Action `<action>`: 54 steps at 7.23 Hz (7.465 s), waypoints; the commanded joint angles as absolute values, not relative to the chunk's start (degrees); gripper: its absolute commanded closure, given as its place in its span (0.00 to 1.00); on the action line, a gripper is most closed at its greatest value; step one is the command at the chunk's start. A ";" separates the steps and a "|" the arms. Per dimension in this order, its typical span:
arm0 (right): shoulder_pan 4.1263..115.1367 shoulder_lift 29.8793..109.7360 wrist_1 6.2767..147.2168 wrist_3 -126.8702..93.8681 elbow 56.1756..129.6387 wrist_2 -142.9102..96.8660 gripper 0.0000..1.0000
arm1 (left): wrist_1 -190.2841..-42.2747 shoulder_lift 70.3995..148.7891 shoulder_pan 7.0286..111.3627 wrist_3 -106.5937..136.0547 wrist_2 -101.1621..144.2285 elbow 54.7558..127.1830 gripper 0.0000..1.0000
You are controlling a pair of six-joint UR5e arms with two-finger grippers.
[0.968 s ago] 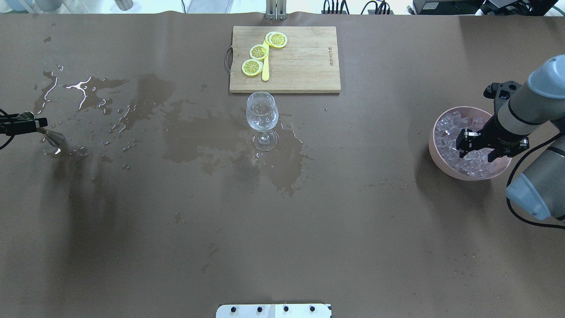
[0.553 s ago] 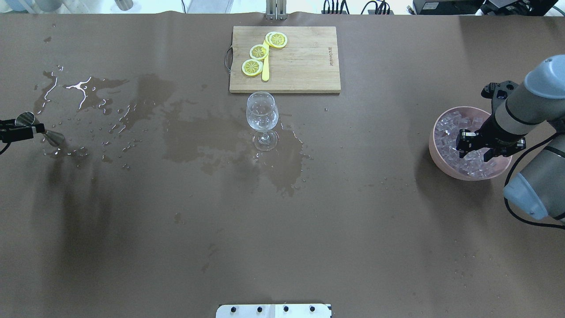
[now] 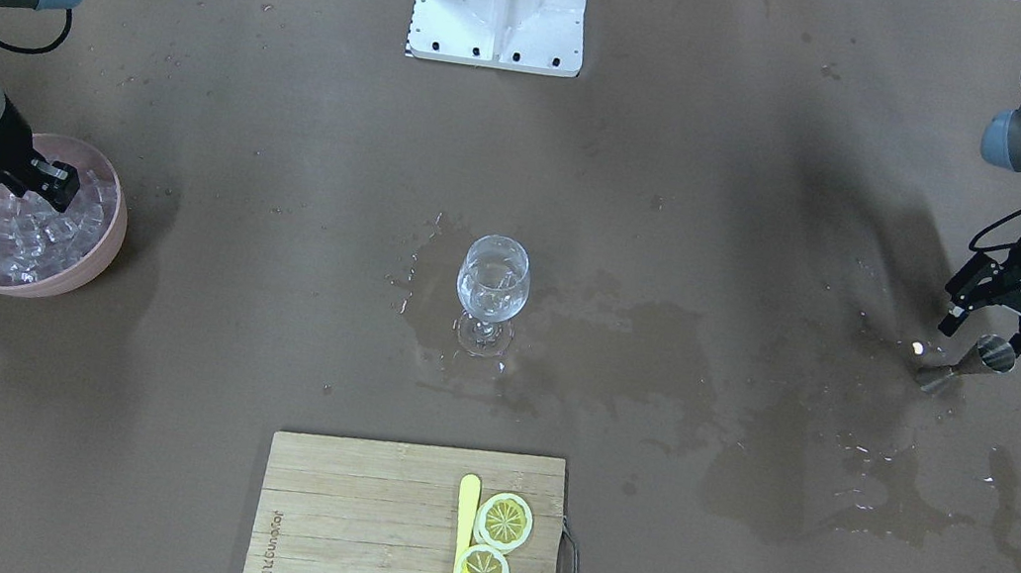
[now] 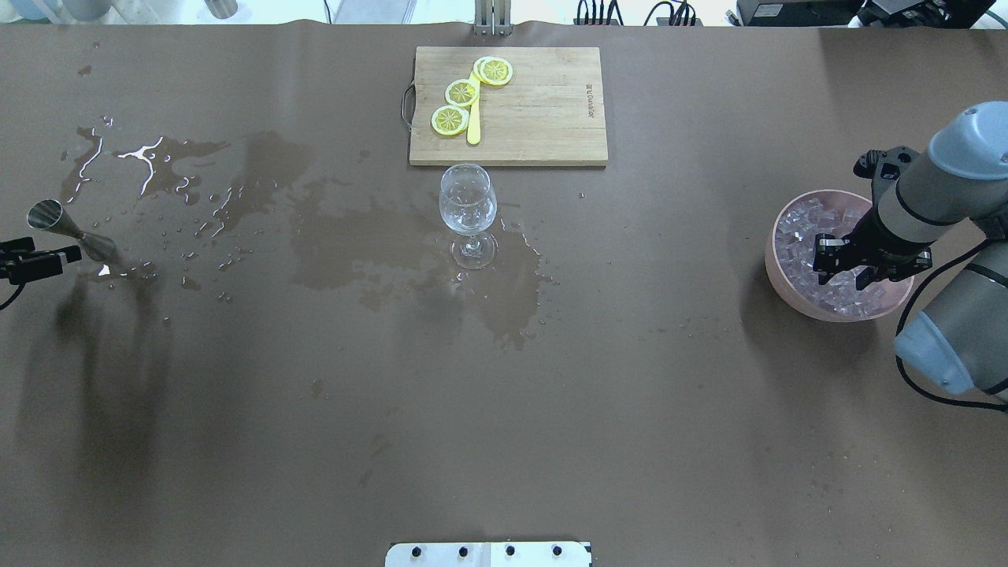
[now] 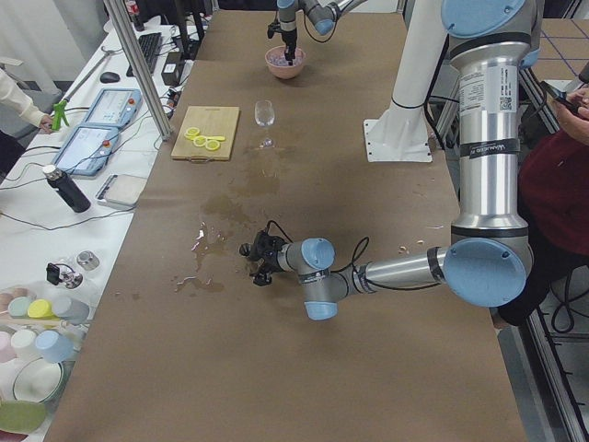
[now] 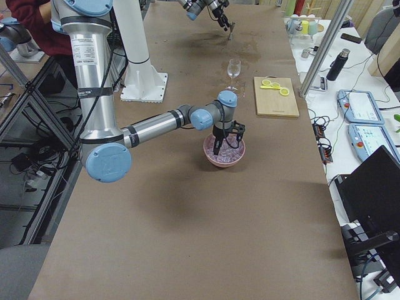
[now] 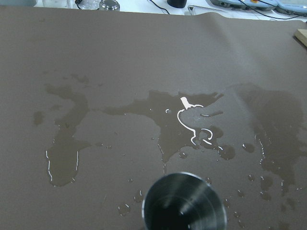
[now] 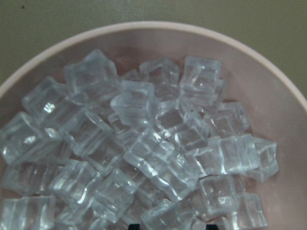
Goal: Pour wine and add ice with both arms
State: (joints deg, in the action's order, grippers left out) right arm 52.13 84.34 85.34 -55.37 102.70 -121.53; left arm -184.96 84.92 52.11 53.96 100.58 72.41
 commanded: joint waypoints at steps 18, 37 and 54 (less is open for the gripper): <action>56.51 84.11 86.31 -53.89 106.26 -121.02 0.66 | -188.53 87.54 42.63 53.35 78.13 68.64 0.27; 62.84 74.97 93.69 -46.58 106.61 -120.76 0.72 | -189.84 87.71 42.63 53.26 76.82 68.73 1.00; 63.46 69.79 93.87 -47.20 106.00 -120.94 0.72 | -155.49 102.74 40.00 53.53 77.61 98.34 1.00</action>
State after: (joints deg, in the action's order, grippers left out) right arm 63.46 69.81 93.86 -47.18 106.03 -120.94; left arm -158.41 101.33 41.34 53.89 77.77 97.14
